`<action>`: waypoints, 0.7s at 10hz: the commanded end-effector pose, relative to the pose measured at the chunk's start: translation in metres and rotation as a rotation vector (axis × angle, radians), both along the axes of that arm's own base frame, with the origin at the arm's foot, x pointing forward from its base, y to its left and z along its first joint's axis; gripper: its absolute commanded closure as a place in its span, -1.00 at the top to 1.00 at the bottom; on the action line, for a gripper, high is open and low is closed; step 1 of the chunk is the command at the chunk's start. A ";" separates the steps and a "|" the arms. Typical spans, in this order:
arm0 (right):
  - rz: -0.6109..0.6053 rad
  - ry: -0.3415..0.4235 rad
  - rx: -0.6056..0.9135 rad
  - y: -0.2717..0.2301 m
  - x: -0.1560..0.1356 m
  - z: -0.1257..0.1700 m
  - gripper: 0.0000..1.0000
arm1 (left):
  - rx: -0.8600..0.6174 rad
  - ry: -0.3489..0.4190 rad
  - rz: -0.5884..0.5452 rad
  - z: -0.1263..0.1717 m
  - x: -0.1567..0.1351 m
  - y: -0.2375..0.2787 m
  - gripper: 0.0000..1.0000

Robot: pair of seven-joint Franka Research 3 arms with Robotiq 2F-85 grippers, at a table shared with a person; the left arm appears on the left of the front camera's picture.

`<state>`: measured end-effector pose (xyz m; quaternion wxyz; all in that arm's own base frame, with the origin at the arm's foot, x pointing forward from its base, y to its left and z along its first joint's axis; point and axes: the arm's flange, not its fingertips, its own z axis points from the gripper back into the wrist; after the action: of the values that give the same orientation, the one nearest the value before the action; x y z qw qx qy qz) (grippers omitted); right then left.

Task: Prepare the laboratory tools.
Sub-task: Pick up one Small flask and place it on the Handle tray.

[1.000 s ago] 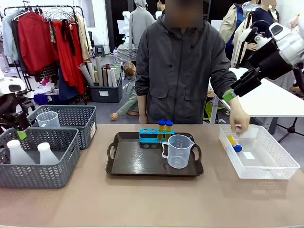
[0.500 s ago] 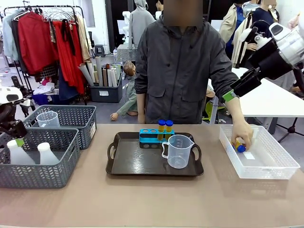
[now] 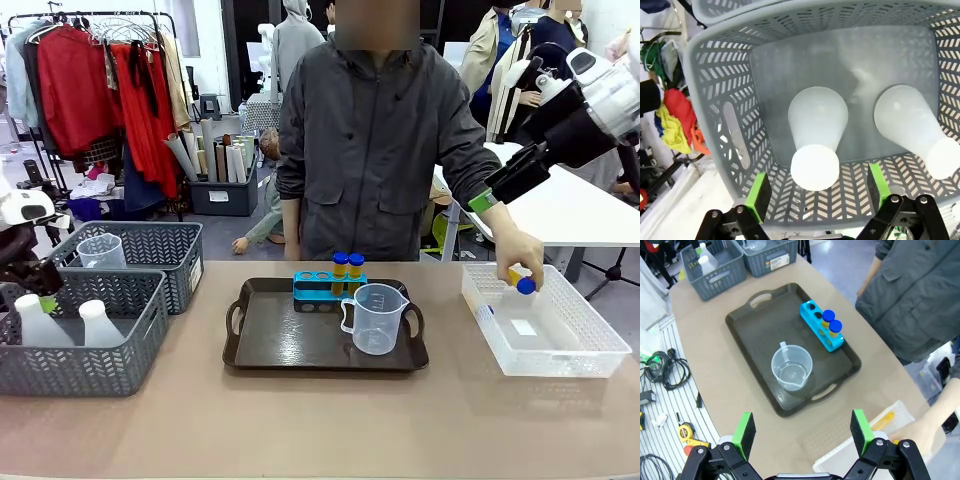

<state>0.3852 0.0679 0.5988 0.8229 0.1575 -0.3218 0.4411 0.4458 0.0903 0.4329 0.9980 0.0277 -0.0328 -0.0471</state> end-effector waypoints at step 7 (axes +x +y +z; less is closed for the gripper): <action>0.021 -0.009 0.033 -0.001 0.000 -0.001 1.00 | -0.026 -0.032 0.015 -0.004 0.004 0.004 -1.00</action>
<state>0.3852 0.0679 0.5988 0.8229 0.1575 -0.3218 0.4411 0.4492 0.0906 0.4301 0.9980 0.0232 -0.0395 -0.0430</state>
